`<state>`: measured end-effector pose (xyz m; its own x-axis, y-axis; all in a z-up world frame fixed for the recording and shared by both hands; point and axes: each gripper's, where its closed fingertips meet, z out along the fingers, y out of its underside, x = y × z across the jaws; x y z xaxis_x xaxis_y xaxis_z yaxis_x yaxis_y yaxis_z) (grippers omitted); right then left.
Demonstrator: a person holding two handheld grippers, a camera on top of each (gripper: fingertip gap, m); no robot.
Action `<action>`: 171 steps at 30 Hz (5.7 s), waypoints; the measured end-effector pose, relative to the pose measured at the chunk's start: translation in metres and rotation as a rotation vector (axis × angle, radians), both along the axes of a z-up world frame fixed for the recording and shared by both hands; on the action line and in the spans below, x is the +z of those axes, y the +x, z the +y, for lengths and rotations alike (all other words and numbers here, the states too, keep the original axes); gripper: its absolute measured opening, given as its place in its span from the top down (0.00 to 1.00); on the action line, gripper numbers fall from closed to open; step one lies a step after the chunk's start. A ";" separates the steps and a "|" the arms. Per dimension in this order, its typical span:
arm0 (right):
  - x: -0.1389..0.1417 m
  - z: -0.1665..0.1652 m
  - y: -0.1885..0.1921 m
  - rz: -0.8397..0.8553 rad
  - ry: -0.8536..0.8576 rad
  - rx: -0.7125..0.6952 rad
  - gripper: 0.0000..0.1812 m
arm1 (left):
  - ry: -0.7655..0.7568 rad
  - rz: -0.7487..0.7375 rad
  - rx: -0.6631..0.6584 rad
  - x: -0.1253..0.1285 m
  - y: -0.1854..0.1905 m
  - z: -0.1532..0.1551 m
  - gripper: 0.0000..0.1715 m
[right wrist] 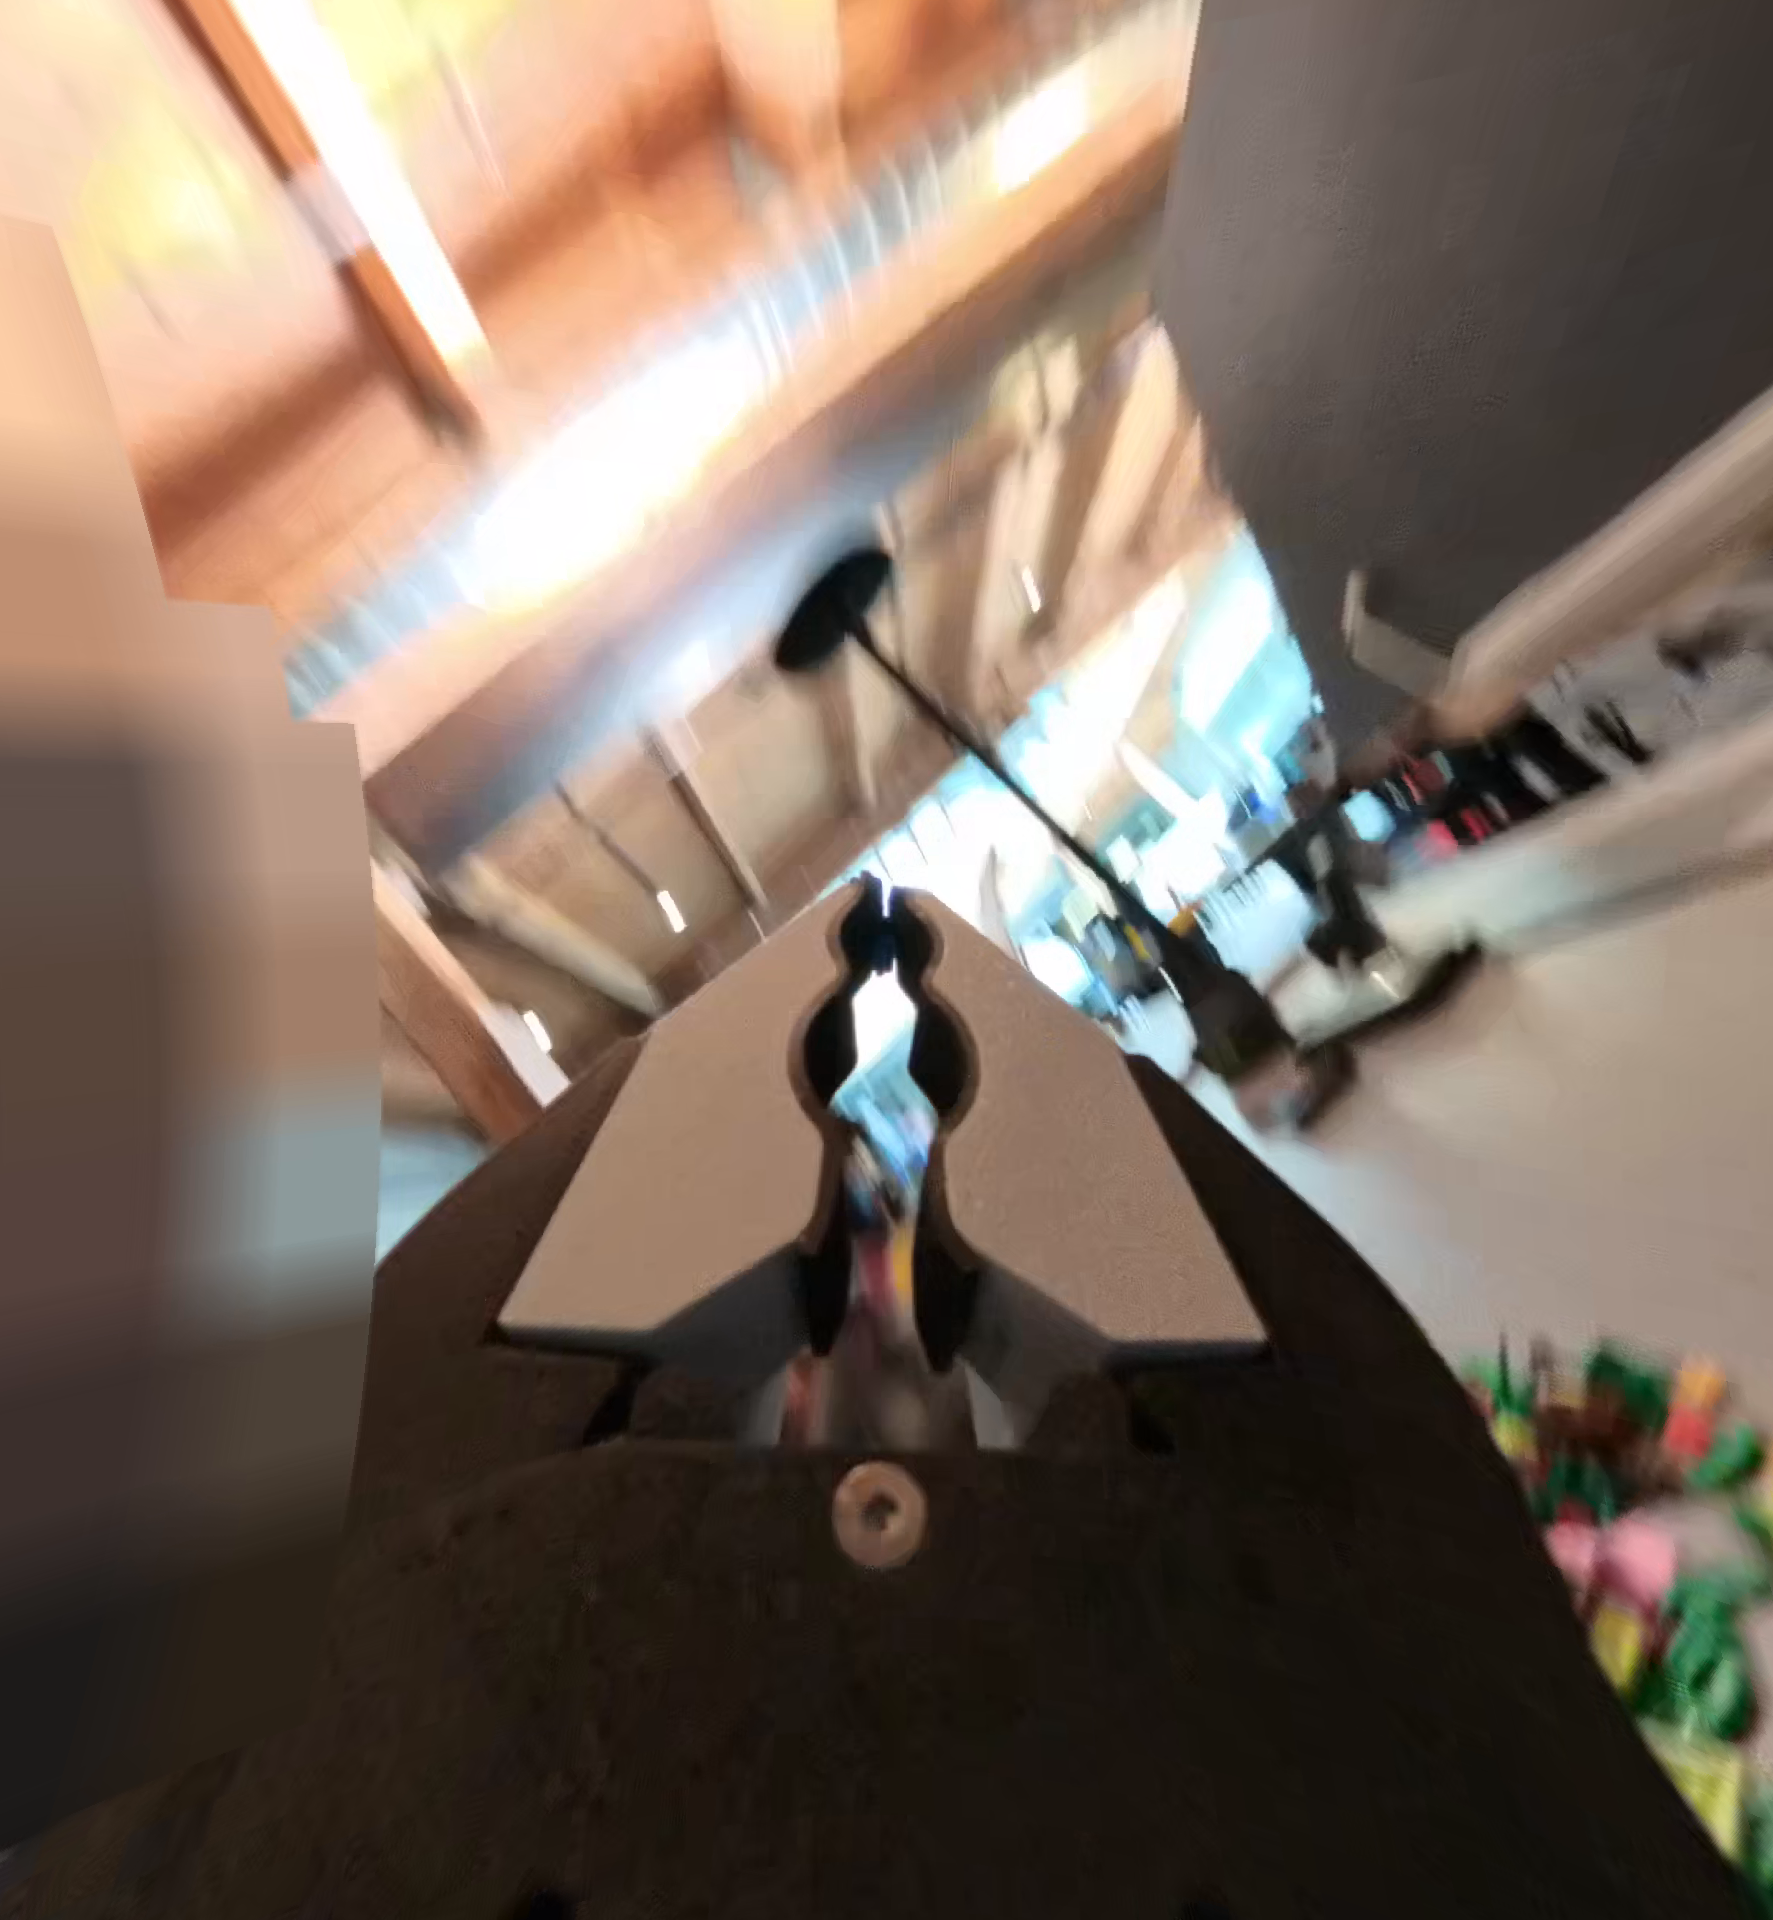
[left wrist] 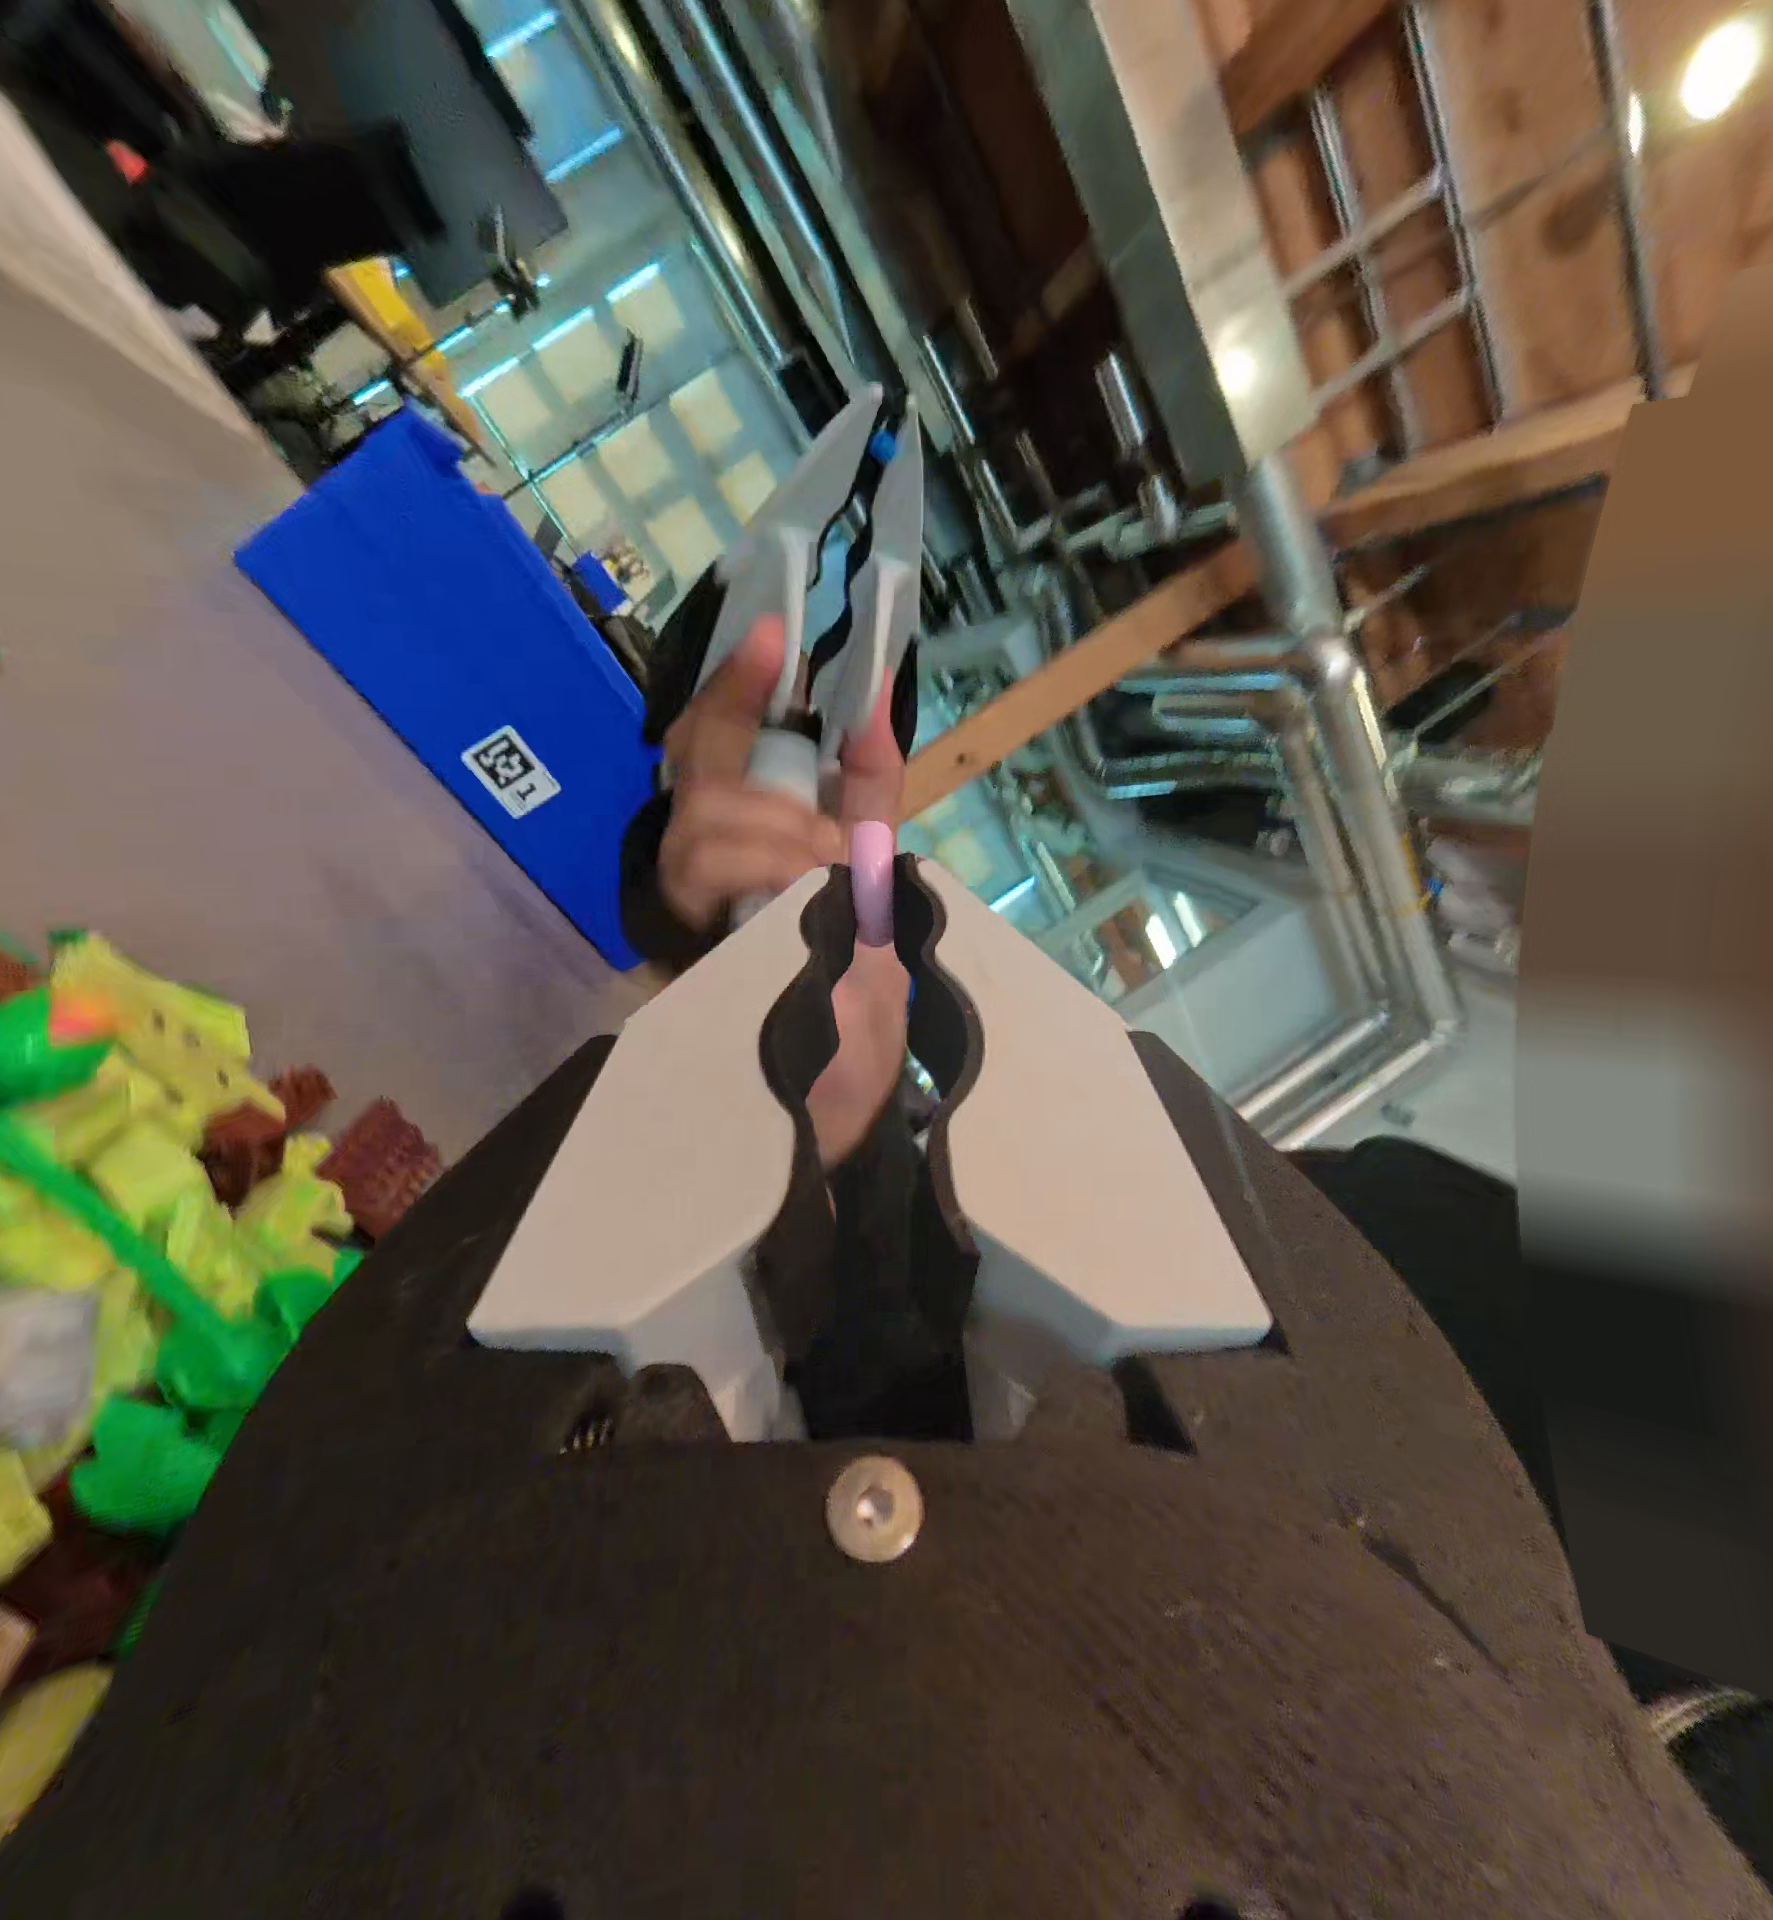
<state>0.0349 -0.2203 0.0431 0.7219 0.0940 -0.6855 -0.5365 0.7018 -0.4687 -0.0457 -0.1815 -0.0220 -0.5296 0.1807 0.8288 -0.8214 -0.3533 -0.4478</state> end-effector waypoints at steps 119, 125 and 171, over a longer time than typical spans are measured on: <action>-0.056 0.064 -0.087 -0.752 -0.817 0.035 0.78 | 0.364 -0.698 0.168 0.007 0.005 0.053 0.78; -0.066 0.070 -0.098 -0.780 -0.830 0.126 0.89 | 0.323 -0.700 0.083 0.008 -0.009 0.046 0.78; -0.030 0.019 -0.061 -0.371 -0.374 0.197 0.94 | 1.201 -0.389 0.560 -0.100 0.091 0.239 0.78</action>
